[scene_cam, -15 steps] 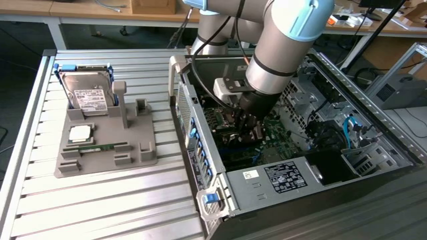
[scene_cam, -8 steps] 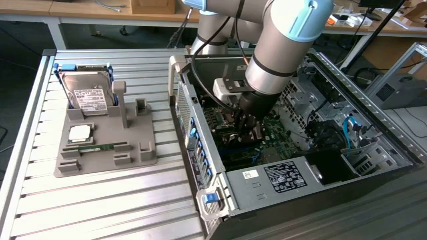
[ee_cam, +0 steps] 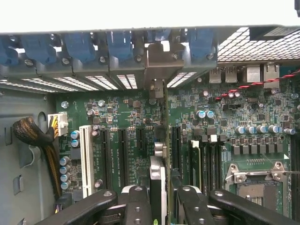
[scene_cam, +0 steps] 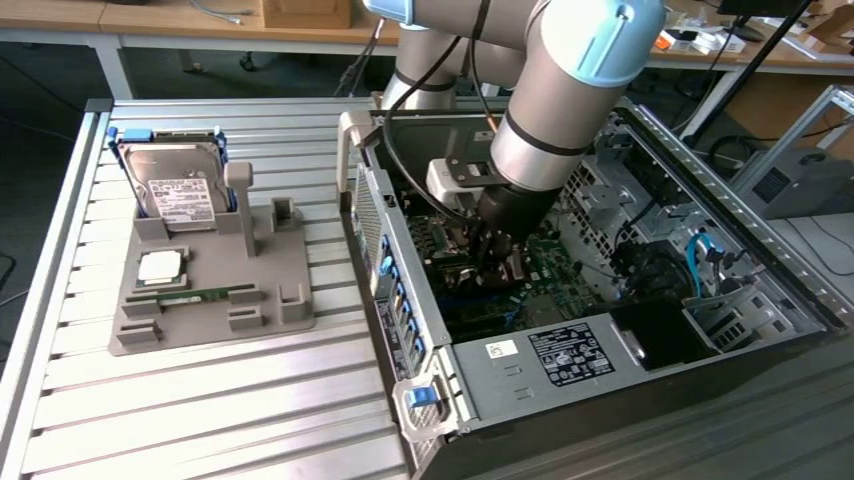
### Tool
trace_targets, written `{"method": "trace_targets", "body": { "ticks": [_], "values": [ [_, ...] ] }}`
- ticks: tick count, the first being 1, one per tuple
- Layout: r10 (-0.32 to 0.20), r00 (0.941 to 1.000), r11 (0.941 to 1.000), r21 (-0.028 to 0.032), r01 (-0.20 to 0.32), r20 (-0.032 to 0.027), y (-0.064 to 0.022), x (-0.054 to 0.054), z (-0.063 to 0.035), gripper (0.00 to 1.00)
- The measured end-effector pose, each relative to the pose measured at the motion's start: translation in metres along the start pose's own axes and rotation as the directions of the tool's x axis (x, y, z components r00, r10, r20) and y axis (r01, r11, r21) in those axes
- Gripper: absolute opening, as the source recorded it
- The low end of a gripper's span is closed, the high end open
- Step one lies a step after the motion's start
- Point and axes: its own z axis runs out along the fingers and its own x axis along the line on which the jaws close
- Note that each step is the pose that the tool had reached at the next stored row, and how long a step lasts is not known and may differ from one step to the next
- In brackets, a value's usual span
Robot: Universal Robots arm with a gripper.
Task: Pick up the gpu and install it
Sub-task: 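Insert the gpu into the slot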
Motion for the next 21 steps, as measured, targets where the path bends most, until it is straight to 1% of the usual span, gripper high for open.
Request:
{"method": "trace_targets", "body": {
  "ticks": [10,12,13,14,16,19,21],
  "values": [
    [0.000,1.0000,1.0000,0.0001,0.000,-0.0001,-0.0001,0.0000,0.0001,0.27],
    [0.000,1.0000,1.0000,0.0003,0.000,-0.0043,-0.0002,-0.0001,0.0002,0.27],
    [0.000,1.0000,1.0000,0.0005,0.000,-0.0084,-0.0002,-0.0001,0.0002,0.27],
    [0.000,0.9999,1.0000,0.0005,0.000,-0.0110,-0.0002,-0.0001,0.0001,0.27],
    [0.000,0.9999,1.0000,0.0008,0.000,-0.0137,-0.0001,-0.0001,-0.0006,0.27],
    [0.001,0.9998,1.0000,0.0009,-0.001,-0.0201,0.0000,-0.0002,-0.0029,0.27],
    [0.001,0.9997,1.0000,0.0010,-0.001,-0.0230,0.0001,-0.0004,-0.0046,0.27]
  ]
}}
